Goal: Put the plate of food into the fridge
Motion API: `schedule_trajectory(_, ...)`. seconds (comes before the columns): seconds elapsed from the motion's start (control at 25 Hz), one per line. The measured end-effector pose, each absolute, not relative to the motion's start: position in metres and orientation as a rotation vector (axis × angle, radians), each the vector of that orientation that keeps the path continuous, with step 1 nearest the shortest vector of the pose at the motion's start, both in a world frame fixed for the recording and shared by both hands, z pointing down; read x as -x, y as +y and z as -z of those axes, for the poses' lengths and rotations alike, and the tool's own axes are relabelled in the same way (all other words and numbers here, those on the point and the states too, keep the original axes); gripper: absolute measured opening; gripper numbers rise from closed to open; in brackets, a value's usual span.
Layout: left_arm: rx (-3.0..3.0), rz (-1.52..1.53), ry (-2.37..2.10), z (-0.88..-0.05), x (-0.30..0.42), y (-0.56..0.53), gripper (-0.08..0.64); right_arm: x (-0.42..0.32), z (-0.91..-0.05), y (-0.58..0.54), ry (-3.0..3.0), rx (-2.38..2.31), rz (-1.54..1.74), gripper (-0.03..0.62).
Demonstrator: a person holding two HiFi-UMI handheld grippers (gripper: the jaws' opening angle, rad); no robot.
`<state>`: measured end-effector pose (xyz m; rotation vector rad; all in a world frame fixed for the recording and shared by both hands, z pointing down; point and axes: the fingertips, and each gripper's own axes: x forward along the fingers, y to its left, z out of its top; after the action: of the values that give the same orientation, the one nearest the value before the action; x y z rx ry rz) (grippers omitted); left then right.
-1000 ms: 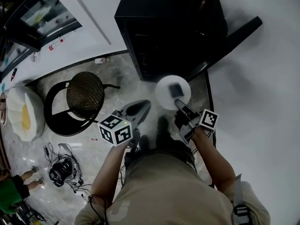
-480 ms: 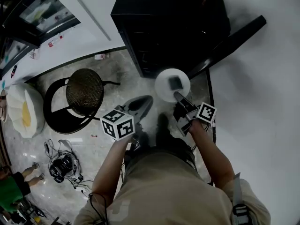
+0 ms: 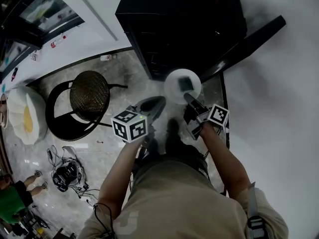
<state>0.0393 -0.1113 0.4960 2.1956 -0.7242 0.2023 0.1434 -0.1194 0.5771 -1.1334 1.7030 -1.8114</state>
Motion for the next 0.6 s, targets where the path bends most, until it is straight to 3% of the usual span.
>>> schedule_trajectory(0.6, -2.182, -0.257, -0.777, -0.513, -0.034, -0.123, 0.012, -0.147, -0.595, -0.149, 1.723, 1.136, 1.798, 0.041)
